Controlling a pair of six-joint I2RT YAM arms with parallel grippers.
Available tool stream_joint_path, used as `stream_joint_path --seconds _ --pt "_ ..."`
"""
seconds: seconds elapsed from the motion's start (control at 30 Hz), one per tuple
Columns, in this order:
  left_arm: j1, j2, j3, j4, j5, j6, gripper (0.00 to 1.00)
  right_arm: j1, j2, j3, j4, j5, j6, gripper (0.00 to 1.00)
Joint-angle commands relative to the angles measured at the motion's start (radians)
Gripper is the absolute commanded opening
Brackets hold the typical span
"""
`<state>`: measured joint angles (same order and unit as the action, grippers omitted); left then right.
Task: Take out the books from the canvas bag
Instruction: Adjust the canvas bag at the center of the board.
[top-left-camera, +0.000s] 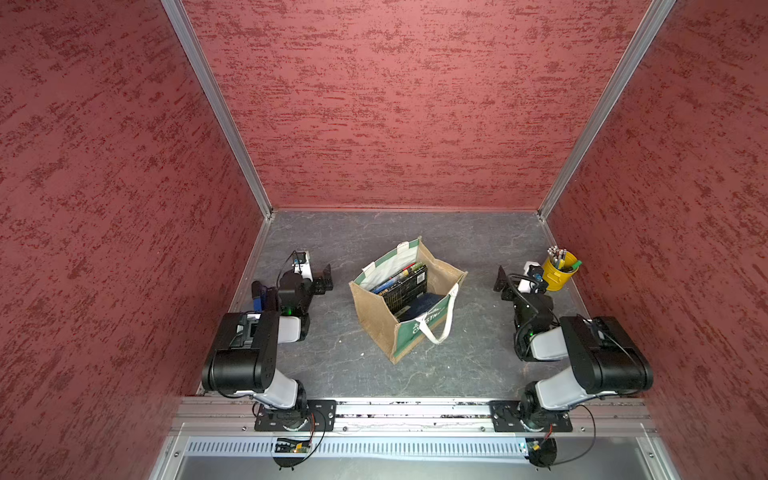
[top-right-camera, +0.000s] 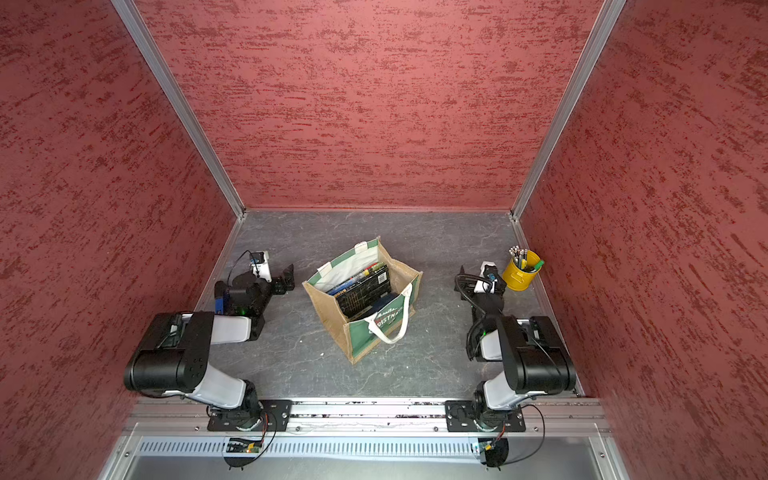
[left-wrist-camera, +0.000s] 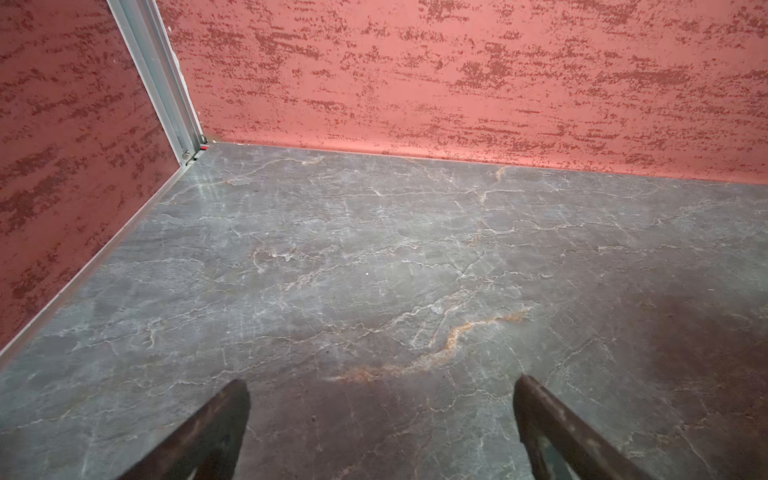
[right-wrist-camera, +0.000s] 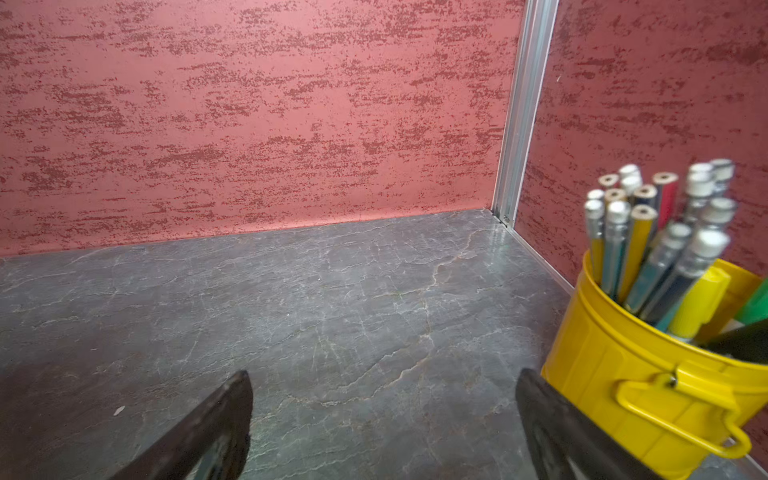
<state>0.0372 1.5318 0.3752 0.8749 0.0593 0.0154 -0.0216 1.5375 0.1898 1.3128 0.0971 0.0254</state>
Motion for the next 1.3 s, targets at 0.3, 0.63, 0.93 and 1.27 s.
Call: stream_joint_path --seconds 0.3,0.63,0.93,1.27 --pt "-0.002 0.004 0.011 0.008 0.013 0.005 1.0 -0.004 0.008 0.019 0.042 -0.019 -0.016 0.99" --pt "-0.002 0.004 0.011 0.007 0.014 0.006 1.0 -0.005 0.008 0.02 0.042 -0.019 -0.016 0.99" --pt "-0.002 0.004 0.011 0.008 0.013 0.006 0.99 -0.005 0.008 0.02 0.038 -0.021 -0.012 0.99" --pt "0.022 0.004 0.013 0.004 0.052 -0.013 1.0 -0.004 -0.04 0.036 -0.029 0.107 0.033 0.99"
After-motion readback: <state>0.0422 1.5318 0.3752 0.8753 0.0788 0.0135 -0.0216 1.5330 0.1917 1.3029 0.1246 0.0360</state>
